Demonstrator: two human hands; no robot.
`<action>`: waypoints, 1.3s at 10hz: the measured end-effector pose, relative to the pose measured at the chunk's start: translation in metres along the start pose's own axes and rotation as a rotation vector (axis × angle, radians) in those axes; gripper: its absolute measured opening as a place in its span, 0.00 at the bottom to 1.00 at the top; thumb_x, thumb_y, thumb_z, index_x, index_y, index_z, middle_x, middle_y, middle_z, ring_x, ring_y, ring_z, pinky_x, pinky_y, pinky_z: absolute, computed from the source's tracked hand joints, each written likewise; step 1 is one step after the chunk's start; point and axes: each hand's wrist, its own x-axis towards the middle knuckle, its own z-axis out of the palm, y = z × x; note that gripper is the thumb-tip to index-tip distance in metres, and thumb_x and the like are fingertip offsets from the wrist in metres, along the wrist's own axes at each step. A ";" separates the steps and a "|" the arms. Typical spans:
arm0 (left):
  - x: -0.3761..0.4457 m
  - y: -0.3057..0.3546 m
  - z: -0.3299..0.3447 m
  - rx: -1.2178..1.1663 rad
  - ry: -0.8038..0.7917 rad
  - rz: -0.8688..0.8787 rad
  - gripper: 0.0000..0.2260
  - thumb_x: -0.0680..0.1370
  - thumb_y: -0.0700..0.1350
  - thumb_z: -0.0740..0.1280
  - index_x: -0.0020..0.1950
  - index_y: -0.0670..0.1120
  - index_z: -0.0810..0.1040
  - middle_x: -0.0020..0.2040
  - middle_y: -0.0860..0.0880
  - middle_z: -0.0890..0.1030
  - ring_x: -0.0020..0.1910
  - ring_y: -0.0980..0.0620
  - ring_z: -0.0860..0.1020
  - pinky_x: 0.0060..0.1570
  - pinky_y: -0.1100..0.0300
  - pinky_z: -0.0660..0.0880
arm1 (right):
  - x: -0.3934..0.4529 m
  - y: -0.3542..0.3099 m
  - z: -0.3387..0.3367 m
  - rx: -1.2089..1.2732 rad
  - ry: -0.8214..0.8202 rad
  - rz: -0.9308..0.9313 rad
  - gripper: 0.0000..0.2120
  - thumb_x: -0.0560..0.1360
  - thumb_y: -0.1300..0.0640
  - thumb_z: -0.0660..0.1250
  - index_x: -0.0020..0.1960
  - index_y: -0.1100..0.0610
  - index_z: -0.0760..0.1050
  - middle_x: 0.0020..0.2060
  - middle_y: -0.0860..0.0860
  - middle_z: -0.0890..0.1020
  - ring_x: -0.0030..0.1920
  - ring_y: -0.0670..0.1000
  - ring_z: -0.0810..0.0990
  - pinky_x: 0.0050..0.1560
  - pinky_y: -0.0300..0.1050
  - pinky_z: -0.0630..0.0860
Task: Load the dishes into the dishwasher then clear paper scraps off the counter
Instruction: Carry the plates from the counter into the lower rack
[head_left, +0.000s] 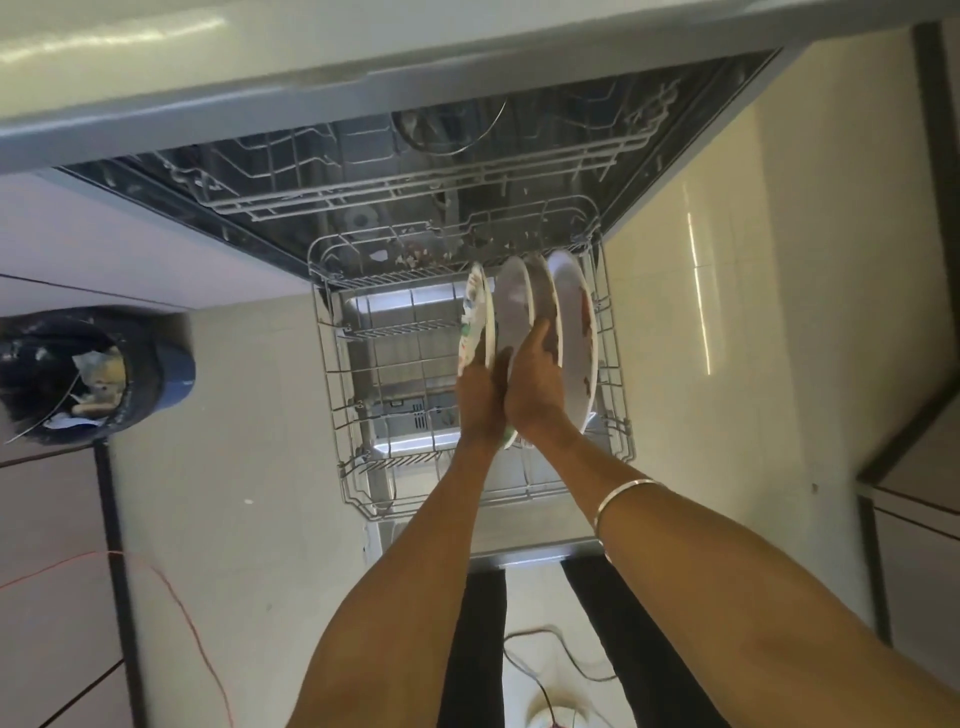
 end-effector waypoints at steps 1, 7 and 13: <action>-0.009 -0.007 -0.002 0.084 -0.122 -0.040 0.19 0.82 0.39 0.61 0.74 0.43 0.68 0.69 0.43 0.74 0.66 0.44 0.75 0.63 0.49 0.75 | 0.003 0.004 -0.004 -0.007 -0.030 -0.011 0.24 0.81 0.57 0.54 0.73 0.58 0.50 0.55 0.63 0.78 0.52 0.64 0.80 0.52 0.59 0.78; -0.030 -0.034 -0.005 0.050 -0.083 -0.114 0.43 0.67 0.79 0.47 0.73 0.54 0.69 0.67 0.41 0.76 0.63 0.38 0.76 0.59 0.39 0.76 | -0.027 0.013 -0.006 -0.084 0.043 -0.116 0.27 0.82 0.59 0.60 0.78 0.62 0.55 0.56 0.60 0.81 0.51 0.59 0.83 0.49 0.52 0.83; -0.084 -0.041 -0.018 0.018 -0.017 0.045 0.23 0.84 0.59 0.50 0.73 0.49 0.69 0.65 0.46 0.79 0.57 0.50 0.79 0.59 0.53 0.77 | -0.084 0.062 -0.014 0.227 0.338 -0.186 0.17 0.81 0.59 0.56 0.67 0.57 0.73 0.57 0.55 0.80 0.53 0.54 0.80 0.54 0.52 0.81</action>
